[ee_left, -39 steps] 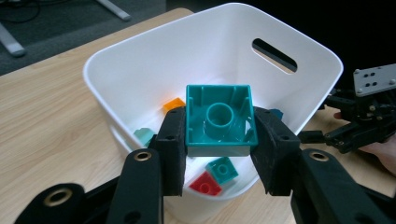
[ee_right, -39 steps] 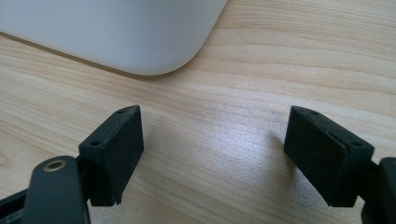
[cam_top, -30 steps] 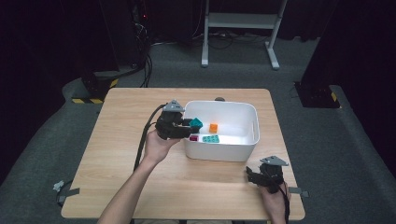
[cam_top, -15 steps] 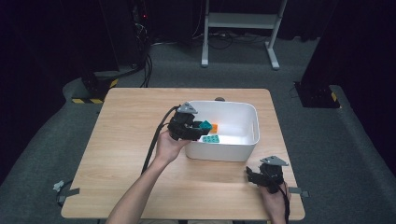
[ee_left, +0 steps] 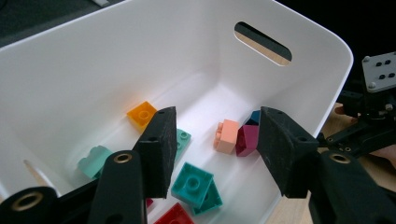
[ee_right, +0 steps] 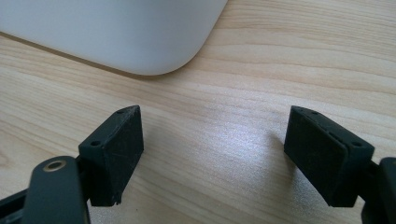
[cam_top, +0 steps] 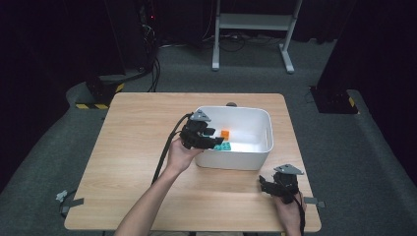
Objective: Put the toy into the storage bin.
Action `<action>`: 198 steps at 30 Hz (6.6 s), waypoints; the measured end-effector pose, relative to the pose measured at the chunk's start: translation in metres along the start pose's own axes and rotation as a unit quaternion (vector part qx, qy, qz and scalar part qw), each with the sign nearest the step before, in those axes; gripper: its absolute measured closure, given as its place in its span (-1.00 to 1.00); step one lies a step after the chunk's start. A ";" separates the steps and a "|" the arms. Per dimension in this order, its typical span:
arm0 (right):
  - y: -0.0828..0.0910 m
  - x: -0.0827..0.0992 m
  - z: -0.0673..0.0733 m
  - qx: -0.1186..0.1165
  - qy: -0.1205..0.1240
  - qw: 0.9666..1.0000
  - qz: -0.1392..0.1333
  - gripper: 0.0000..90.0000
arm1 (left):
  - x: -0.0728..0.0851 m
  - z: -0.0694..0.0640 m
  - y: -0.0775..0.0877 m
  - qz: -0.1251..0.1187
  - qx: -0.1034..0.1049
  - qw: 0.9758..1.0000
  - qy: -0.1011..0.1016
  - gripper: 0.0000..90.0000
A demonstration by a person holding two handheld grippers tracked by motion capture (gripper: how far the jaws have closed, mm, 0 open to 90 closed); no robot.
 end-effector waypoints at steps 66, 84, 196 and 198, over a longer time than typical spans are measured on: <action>0.000 0.000 0.000 0.000 0.000 1.000 0.000 -0.56 | 0.075 0.028 0.112 -0.067 -0.093 0.991 0.072 0.05; 0.000 0.000 0.000 0.000 0.000 1.000 0.000 -0.56 | 0.102 0.026 0.123 -0.055 -0.118 0.988 0.084 0.04; 0.000 0.000 0.000 0.000 0.000 1.000 0.000 -0.56 | 0.247 0.023 0.077 0.060 -0.257 0.954 0.141 -0.37; 0.000 0.000 0.000 0.000 0.000 1.000 0.000 -0.56 | 0.247 0.023 0.077 0.061 -0.257 0.954 0.140 -0.39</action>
Point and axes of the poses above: each handheld gripper's, and its own axes: y roughly backward along the jaws, x roughly out of its underside, z roughly to its left, the point moved 3 cm from there along -y, roughly forward along the jaws, and after that the axes turned 10 degrees about -y, right-handed, at the moved point
